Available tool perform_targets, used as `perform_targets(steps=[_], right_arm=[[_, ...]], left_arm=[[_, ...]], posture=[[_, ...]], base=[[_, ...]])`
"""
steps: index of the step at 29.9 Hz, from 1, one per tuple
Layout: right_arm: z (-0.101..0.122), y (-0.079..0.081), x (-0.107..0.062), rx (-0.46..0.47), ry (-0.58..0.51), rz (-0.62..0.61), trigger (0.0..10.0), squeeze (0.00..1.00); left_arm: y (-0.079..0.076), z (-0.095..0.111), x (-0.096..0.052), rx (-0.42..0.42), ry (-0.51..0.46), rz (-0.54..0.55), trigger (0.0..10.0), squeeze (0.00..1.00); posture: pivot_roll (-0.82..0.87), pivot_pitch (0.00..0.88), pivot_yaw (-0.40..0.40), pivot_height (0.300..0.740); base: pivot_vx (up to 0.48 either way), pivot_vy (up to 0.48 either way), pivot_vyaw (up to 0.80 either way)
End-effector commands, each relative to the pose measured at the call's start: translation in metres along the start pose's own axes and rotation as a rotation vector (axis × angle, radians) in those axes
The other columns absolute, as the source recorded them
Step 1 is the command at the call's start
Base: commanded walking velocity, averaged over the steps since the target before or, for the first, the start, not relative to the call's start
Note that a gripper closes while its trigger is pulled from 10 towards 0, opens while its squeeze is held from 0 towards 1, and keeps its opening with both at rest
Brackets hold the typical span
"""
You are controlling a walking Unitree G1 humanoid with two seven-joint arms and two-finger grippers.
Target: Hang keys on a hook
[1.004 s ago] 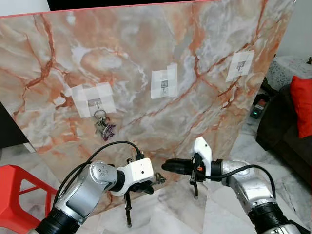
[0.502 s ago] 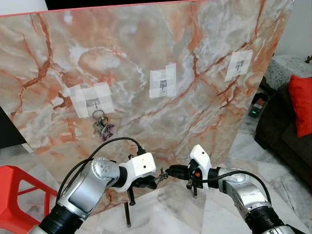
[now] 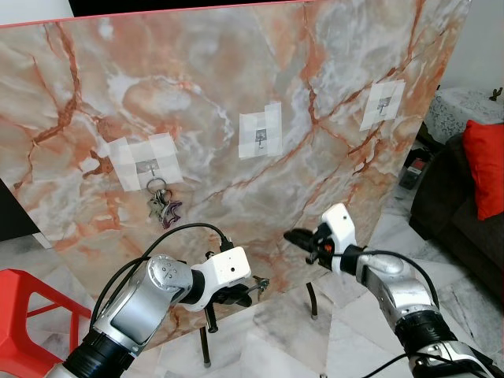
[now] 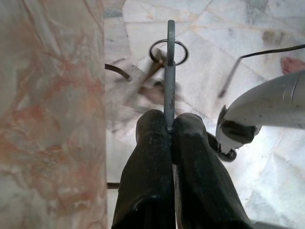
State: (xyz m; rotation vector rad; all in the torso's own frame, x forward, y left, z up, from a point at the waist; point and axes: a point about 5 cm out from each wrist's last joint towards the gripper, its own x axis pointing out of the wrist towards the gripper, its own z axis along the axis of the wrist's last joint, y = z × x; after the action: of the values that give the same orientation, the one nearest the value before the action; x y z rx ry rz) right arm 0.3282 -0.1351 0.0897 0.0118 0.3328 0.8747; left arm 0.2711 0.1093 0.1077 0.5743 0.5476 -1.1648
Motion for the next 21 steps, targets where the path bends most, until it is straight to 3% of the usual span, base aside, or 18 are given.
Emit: perform_targets(steps=[1, 9, 13, 21], right_arm=[[-0.007, 0.01, 0.001, -0.031, 0.06, 0.097, 10.0, 0.0], [-0.019, 0.031, -0.001, -0.024, 0.129, 0.281, 10.0, 0.0], [-0.017, 0.027, 0.001, -0.023, 0.116, 0.234, 10.0, 0.0], [-0.003, 0.024, 0.005, -0.02, 0.057, 0.195, 10.0, 0.0]], left_arm=[[0.005, 0.005, 0.001, -0.011, -0.003, 0.015, 10.0, 0.0], [0.011, 0.001, 0.003, -0.067, 0.022, 0.069, 10.0, 0.0], [0.012, 0.0, 0.005, -0.125, 0.028, 0.084, 10.0, 0.0], [0.012, 0.0, 0.008, -0.131, 0.049, 0.085, 10.0, 0.0]], posture=[[0.04, 0.0, -0.078, 0.74], [0.04, 0.0, -0.081, 0.74], [0.04, 0.0, -0.08, 0.74], [0.04, 0.0, -0.081, 0.74]], base=[[0.0, 0.0, 0.0], [0.0, 0.0, 0.0], [0.0, 0.0, 0.0], [0.0, 0.0, 0.0]])
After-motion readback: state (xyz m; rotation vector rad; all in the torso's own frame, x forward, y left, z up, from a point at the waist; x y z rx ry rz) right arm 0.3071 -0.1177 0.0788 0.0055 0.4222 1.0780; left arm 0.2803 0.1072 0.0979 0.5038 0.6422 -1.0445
